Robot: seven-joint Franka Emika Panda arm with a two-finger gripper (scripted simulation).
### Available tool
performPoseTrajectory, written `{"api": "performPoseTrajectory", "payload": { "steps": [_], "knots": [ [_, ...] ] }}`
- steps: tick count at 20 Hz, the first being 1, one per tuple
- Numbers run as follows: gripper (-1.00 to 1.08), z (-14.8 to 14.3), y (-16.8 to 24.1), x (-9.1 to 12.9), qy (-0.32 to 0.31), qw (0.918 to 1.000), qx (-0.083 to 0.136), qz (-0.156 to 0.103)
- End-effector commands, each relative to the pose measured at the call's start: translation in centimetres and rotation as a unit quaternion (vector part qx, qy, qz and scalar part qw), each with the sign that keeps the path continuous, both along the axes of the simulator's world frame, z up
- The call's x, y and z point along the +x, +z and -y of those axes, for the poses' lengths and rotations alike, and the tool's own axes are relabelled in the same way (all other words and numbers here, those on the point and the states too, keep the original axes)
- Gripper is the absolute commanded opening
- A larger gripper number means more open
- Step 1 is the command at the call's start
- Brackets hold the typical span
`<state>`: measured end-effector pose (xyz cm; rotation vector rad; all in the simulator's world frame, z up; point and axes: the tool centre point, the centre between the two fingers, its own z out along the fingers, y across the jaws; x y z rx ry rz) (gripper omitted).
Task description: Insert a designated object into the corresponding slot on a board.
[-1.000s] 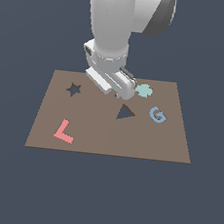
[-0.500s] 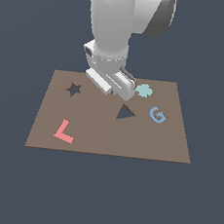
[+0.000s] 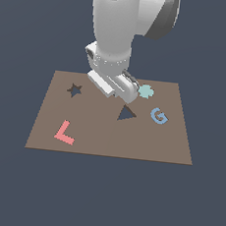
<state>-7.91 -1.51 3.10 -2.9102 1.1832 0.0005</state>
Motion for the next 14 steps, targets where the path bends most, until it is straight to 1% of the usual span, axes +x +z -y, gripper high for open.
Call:
{"api": "performPoseTrajectory", "payload": {
  "steps": [1,6,14],
  "knots": [
    [-1.00,-0.5,0.1,0.6,-0.001,1.0000,0.000,0.000],
    [-1.00,-1.8,0.3,2.7,-0.006,1.0000,0.000,0.000],
    [-1.00,-4.2,0.7,6.8,-0.015,0.9999,0.000,0.000]
  ]
}}
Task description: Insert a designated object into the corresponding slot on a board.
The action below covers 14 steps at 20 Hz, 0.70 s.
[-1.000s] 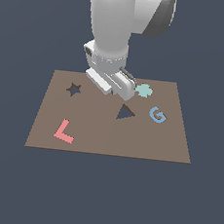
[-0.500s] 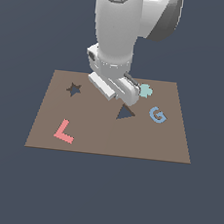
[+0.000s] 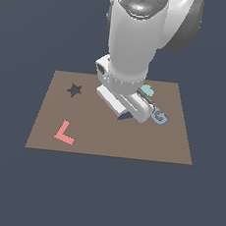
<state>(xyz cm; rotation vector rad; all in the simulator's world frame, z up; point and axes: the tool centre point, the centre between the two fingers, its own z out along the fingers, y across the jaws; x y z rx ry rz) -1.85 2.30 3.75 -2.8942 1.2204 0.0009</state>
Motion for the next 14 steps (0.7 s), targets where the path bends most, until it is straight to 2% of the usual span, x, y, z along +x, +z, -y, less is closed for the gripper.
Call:
{"api": "performPoseTrajectory", "payload": {
  "steps": [1,8,14],
  "knots": [
    [-1.00,-0.6,0.1,1.1,-0.003,1.0000,0.000,0.000],
    [-1.00,-1.5,0.3,2.8,-0.007,1.0000,0.000,0.000],
    [-1.00,-1.6,0.2,3.0,-0.007,1.0000,0.000,0.000]
  ]
}}
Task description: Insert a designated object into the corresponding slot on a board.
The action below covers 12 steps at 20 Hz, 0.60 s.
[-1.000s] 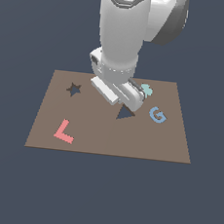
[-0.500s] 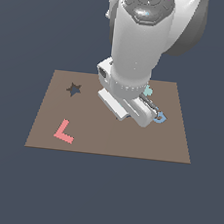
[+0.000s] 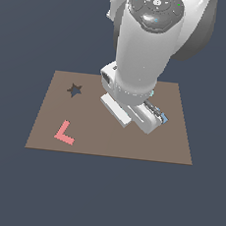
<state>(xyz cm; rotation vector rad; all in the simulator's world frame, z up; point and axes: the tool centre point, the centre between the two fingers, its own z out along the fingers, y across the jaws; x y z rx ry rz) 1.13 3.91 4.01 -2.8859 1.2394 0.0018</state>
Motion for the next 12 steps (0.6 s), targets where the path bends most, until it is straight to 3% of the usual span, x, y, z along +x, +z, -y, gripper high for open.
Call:
{"api": "performPoseTrajectory", "payload": {
  "steps": [1,6,7,12],
  "knots": [
    [-1.00,0.01,-0.15,0.02,0.000,1.0000,0.000,0.000],
    [-1.00,0.05,-0.97,0.10,-0.001,1.0000,0.000,0.000],
    [1.00,0.05,-0.97,0.10,-0.001,1.0000,0.000,0.000],
    [1.00,0.05,-0.97,0.10,-0.001,1.0000,0.000,0.000]
  ]
}}
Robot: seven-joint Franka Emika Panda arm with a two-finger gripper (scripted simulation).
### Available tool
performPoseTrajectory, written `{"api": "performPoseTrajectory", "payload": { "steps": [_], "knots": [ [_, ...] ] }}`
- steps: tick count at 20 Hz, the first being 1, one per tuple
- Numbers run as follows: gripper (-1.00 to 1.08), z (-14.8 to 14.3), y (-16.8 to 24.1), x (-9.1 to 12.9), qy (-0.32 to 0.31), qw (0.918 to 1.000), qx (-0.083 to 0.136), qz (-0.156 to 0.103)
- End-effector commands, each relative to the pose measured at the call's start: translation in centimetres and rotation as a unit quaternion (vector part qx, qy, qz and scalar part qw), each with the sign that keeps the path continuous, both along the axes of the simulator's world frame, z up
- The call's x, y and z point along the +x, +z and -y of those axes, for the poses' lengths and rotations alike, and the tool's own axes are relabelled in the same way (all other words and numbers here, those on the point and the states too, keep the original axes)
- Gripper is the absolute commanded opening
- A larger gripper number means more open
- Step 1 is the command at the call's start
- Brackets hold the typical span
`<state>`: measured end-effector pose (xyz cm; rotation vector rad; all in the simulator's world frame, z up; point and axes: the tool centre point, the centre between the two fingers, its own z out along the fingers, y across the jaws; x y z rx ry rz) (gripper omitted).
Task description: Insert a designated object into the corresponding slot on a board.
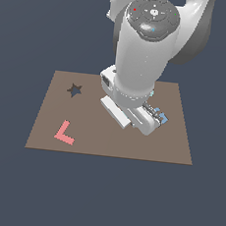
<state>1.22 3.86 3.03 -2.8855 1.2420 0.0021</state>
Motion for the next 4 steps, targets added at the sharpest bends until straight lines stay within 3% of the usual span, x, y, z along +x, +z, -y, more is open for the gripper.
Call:
{"api": "performPoseTrajectory", "payload": {
  "steps": [1,4],
  "knots": [
    [1.00,0.00,0.00,0.01,0.000,1.0000,0.000,0.000],
    [1.00,0.00,0.00,0.01,0.000,1.0000,0.000,0.000]
  ]
}}
